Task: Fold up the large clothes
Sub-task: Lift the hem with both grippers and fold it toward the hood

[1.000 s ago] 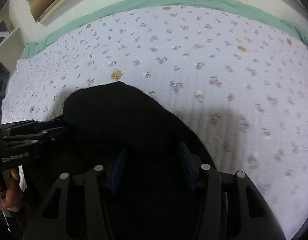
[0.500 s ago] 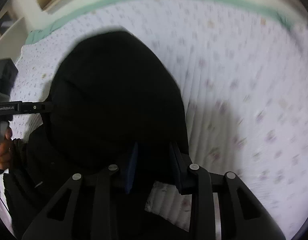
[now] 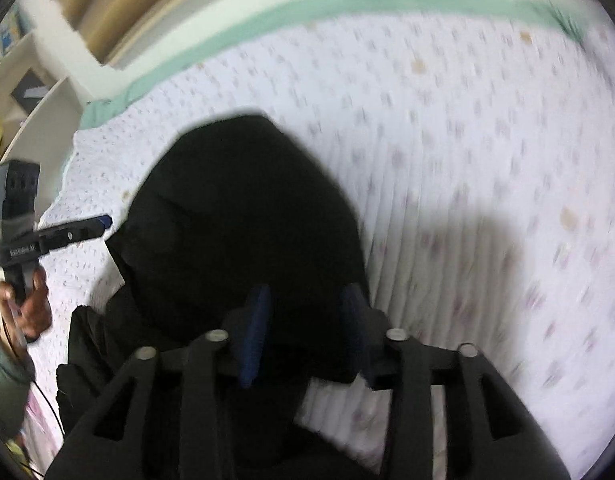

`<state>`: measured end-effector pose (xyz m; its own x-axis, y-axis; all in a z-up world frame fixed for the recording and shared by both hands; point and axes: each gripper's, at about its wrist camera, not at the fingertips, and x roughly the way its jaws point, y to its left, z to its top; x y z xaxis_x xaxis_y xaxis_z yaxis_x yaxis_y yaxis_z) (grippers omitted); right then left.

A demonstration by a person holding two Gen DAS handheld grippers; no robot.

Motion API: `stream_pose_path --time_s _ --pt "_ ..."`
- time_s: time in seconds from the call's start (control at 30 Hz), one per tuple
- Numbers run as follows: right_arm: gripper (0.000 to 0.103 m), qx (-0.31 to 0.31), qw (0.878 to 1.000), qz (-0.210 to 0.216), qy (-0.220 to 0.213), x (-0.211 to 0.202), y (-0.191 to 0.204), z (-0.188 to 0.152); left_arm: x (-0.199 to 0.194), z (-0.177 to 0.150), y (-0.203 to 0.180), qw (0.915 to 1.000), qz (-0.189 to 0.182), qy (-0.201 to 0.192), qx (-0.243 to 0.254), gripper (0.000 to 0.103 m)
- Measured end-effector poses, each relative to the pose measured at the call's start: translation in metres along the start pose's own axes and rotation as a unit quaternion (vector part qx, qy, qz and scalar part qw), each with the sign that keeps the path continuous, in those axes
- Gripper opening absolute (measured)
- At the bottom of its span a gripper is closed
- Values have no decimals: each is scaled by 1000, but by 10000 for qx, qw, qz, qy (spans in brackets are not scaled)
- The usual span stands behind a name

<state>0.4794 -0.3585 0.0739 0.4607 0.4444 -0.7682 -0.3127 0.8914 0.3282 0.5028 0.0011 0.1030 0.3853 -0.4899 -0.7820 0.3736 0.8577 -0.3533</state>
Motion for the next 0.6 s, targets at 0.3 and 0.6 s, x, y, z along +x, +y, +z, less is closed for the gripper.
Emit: stream_pose_path --time_s 0.3,0.6 --pt "66 -147 9957 631 666 64 -16 64 86 52 49 9926 -651 884 -527 60" --pt "40 -100 9805 1375 1402 119 -16 71 101 38 46 9918 -902 871 -264 24"
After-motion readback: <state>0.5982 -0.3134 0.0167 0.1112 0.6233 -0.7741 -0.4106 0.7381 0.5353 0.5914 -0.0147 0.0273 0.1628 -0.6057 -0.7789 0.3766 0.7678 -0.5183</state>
